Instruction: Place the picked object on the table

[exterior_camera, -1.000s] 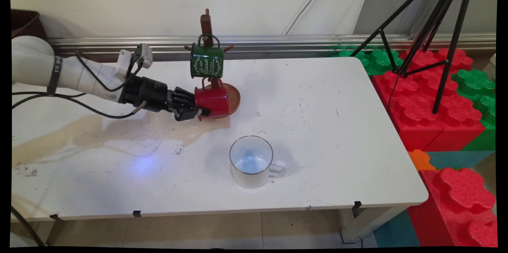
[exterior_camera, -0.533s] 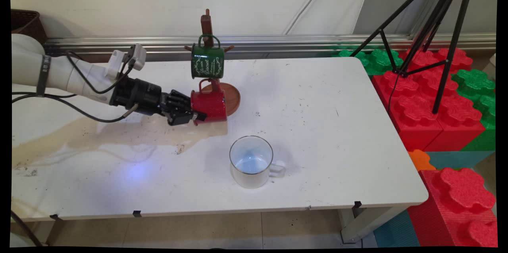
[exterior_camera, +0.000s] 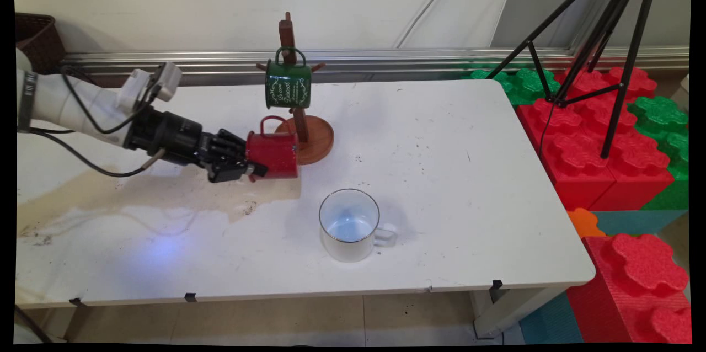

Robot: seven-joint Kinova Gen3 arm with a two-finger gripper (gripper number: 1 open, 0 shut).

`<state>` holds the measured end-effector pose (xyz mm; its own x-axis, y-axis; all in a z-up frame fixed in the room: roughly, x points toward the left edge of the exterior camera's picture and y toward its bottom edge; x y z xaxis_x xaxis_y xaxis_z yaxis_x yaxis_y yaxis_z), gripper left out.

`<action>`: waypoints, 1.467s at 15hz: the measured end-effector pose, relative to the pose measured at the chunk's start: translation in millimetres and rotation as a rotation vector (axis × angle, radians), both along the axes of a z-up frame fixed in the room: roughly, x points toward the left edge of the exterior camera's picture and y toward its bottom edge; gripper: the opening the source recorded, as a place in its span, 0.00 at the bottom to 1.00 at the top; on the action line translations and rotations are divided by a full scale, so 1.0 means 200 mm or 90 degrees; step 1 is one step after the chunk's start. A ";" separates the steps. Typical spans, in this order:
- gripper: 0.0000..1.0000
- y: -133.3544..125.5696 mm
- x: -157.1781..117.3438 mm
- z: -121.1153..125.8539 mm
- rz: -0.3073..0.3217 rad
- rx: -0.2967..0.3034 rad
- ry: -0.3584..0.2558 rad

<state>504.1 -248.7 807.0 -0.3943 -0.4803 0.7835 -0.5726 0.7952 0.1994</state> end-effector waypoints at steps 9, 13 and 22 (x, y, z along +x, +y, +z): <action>0.00 0.09 0.17 0.13 -0.031 -0.013 -0.070; 0.00 0.11 0.25 0.18 -0.042 -0.017 -0.113; 0.00 0.16 0.47 0.26 -0.070 -0.021 -0.235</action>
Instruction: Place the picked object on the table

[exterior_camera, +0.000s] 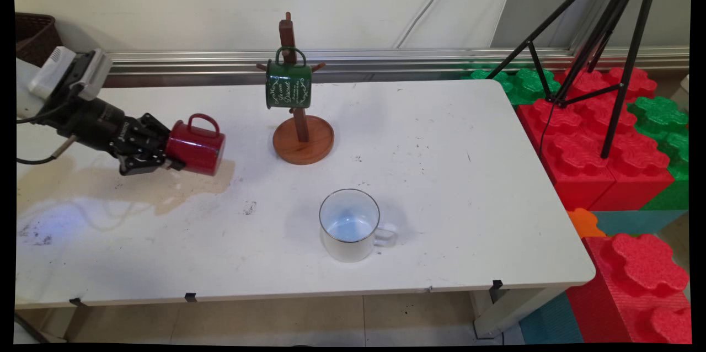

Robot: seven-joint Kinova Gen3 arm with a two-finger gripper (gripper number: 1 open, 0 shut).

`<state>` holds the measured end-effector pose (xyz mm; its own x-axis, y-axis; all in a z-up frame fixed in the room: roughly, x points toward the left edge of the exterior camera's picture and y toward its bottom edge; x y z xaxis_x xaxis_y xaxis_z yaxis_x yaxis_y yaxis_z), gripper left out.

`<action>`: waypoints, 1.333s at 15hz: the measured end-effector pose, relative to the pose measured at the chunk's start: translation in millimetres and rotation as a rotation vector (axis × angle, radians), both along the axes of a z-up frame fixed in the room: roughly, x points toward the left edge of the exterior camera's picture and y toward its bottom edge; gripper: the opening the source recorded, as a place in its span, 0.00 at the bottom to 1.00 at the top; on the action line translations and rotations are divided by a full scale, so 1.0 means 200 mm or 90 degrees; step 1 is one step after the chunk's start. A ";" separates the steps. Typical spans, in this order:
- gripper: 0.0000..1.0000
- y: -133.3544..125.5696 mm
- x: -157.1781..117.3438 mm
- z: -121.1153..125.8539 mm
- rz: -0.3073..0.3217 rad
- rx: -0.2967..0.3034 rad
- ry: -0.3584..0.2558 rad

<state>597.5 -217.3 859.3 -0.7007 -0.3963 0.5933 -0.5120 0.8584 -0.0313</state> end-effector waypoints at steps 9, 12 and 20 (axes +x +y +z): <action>0.00 0.00 0.12 0.03 -0.025 -0.016 -0.092; 0.00 0.00 0.15 0.03 -0.029 -0.019 -0.116; 0.00 0.00 0.20 0.00 -0.042 -0.015 -0.163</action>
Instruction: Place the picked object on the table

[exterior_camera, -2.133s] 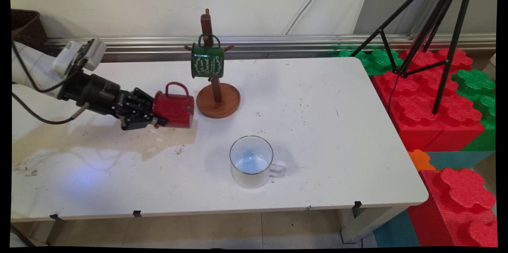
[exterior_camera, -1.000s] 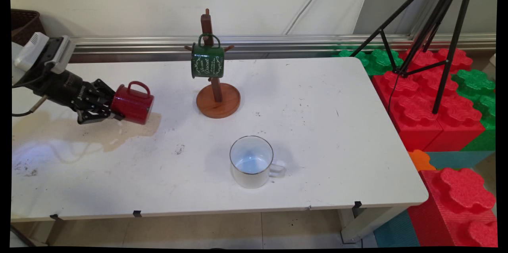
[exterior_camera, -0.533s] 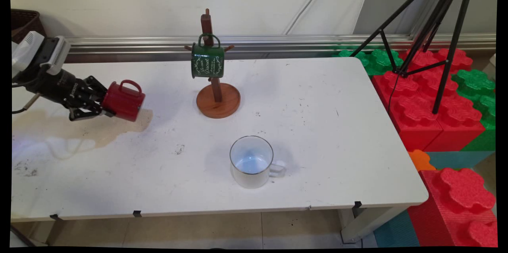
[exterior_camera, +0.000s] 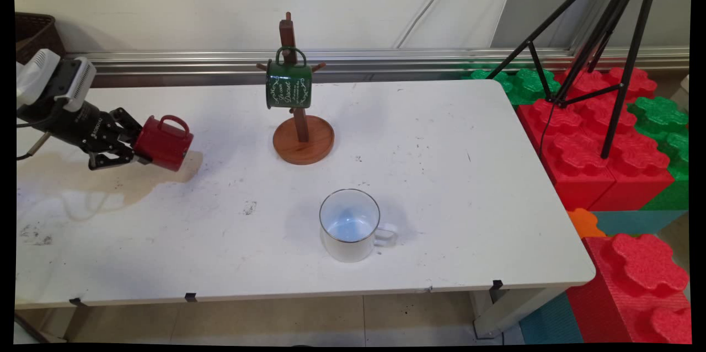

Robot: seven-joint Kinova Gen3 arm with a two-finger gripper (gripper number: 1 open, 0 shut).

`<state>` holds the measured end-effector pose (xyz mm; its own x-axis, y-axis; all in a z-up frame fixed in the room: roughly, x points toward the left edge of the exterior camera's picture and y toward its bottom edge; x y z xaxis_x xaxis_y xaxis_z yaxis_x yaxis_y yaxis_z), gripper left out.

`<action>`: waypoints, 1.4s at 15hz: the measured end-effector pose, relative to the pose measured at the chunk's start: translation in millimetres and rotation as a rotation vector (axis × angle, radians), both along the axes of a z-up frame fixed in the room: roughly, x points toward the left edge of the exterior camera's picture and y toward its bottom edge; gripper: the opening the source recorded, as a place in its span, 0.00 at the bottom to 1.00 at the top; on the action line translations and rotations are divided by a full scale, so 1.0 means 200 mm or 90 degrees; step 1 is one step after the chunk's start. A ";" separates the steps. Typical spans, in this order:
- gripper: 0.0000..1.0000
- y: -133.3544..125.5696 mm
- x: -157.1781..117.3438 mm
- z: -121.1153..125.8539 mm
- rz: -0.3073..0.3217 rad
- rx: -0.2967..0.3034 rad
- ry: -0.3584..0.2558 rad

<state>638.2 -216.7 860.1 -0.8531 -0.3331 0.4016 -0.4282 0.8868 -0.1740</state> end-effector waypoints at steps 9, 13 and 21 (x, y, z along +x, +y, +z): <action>0.00 0.02 -0.02 -0.08 -0.017 0.020 -0.022; 0.00 0.03 -0.05 -0.10 -0.030 0.024 -0.024; 0.00 0.03 -0.08 -0.12 -0.041 0.024 -0.035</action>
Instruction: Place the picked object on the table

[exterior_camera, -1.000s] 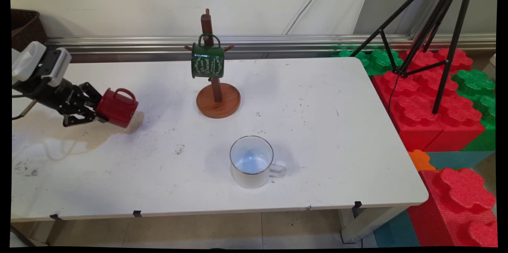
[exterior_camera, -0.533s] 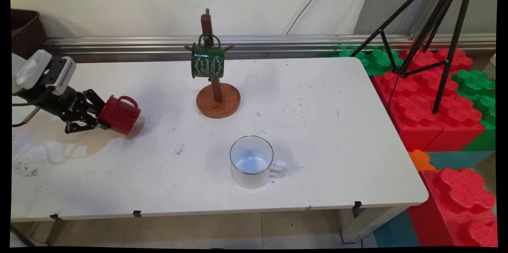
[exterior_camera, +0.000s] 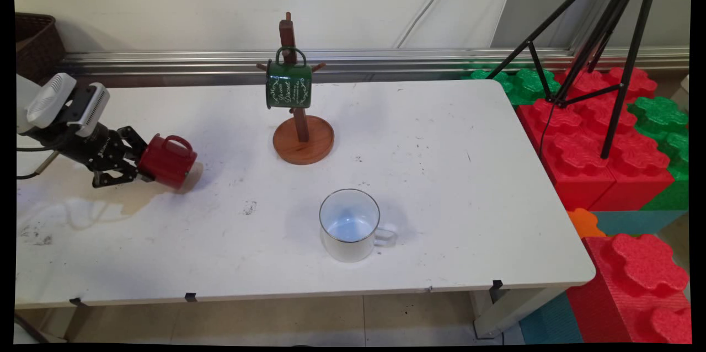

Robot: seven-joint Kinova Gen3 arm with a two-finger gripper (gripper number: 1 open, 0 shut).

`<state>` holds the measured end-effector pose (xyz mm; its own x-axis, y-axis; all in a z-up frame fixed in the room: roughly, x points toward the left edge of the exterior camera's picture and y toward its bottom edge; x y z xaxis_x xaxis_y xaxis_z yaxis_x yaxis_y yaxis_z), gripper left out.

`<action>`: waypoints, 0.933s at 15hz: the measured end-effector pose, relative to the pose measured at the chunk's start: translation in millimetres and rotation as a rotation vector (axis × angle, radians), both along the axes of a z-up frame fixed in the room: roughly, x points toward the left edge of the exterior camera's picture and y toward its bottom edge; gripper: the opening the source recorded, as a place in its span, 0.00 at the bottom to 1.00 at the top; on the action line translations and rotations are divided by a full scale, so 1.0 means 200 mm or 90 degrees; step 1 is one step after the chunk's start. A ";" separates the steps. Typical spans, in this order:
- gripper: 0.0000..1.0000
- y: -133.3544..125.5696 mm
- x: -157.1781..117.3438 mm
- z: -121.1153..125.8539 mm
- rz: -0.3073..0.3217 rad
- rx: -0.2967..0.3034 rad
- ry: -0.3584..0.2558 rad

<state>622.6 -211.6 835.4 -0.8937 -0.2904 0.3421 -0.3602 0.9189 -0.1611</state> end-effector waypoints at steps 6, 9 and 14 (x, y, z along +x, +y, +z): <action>0.00 -0.01 -0.01 0.00 -0.007 -0.005 -0.007; 0.00 -0.02 -0.03 0.00 -0.012 -0.009 -0.006; 0.00 -0.02 -0.05 0.02 -0.021 -0.016 -0.002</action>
<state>612.2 -216.1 839.1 -0.9037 -0.2516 0.3463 -0.3288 0.9261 -0.1851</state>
